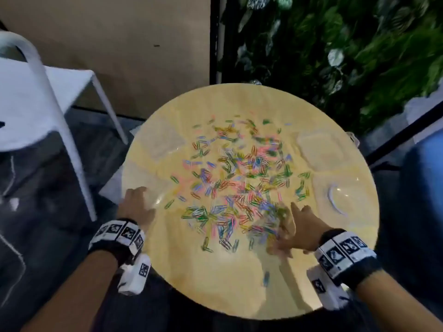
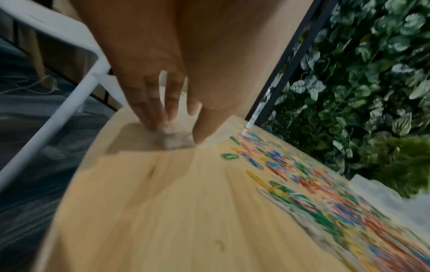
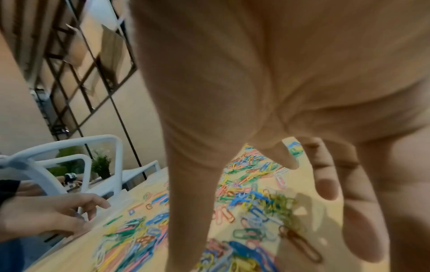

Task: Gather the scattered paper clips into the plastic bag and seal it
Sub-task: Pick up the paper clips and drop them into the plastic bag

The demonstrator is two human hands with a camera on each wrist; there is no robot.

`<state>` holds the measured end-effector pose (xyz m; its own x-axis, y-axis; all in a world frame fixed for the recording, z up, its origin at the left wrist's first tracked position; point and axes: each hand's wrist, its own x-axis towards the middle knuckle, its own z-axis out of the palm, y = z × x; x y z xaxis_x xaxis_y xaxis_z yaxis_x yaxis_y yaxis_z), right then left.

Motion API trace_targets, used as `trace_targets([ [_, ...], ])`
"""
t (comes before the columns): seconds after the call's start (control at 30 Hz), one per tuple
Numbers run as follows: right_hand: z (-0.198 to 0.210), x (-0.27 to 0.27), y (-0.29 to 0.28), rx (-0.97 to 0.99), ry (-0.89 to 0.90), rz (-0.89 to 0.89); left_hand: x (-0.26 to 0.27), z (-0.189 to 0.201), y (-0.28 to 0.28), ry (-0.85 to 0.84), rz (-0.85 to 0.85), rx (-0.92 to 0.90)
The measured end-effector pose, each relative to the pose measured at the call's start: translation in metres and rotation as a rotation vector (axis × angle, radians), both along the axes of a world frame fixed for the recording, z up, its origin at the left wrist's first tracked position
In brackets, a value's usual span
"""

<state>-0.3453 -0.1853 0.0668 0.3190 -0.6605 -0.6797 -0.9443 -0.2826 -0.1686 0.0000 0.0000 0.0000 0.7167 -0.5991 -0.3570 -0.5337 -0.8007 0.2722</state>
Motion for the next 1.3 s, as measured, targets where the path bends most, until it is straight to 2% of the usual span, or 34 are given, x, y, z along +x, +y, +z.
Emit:
trace_targets([
  [0.03, -0.014, -0.004, 0.006, -0.035, -0.023, -0.008, 0.001, -0.009, 0.004, -0.037, 0.008, -0.081],
  [0.17, -0.048, -0.005, 0.041, -0.125, -0.083, 0.048, 0.008, -0.018, 0.011, -0.054, 0.034, -0.191],
  [0.3, -0.058, 0.011, 0.069, -0.328, -0.093, -0.005, -0.014, 0.001, 0.040, 0.059, 0.146, -0.289],
  [0.4, -0.060, 0.021, 0.079, -0.331, -0.120, -0.022, -0.048, 0.020, 0.059, 0.191, 0.242, -0.477],
  [0.53, -0.061, 0.031, 0.069, -0.455, -0.133, 0.031, -0.076, 0.028, 0.056, 0.373, 0.259, -0.581],
  [0.67, -0.056, 0.032, 0.058, -0.478, -0.082, 0.090, -0.097, 0.032, 0.042, 0.452, 0.164, -0.550],
  [0.77, -0.042, 0.018, 0.047, -0.415, -0.196, 0.016, -0.113, 0.051, 0.025, 0.452, 0.086, -0.497],
  [0.87, -0.034, 0.007, 0.028, -0.314, -0.515, -0.224, -0.131, 0.070, 0.006, 0.455, -0.008, -0.490],
  [0.97, -0.021, 0.013, 0.025, 0.040, -1.064, -0.580, -0.143, 0.065, -0.008, 0.501, -0.014, -0.567],
  [1.0, -0.016, 0.019, 0.029, 0.214, -1.214, -0.655, -0.146, 0.060, -0.011, 0.491, -0.013, -0.593],
  [1.03, -0.010, 0.025, 0.033, 0.357, -1.286, -0.675, -0.148, 0.055, -0.015, 0.470, -0.025, -0.611],
  [1.1, -0.004, 0.039, 0.043, 0.551, -1.349, -0.641, -0.151, 0.052, -0.023, 0.410, -0.105, -0.629],
  [1.17, -0.007, 0.049, 0.051, 0.635, -1.312, -0.556, -0.151, 0.052, -0.032, 0.385, -0.180, -0.650],
  [1.23, -0.017, 0.054, 0.051, 0.558, -1.227, -0.453, -0.149, 0.048, -0.039, 0.390, -0.224, -0.669],
  [1.3, -0.025, 0.057, 0.049, 0.422, -1.168, -0.428, -0.149, 0.041, -0.043, 0.348, -0.266, -0.683],
])
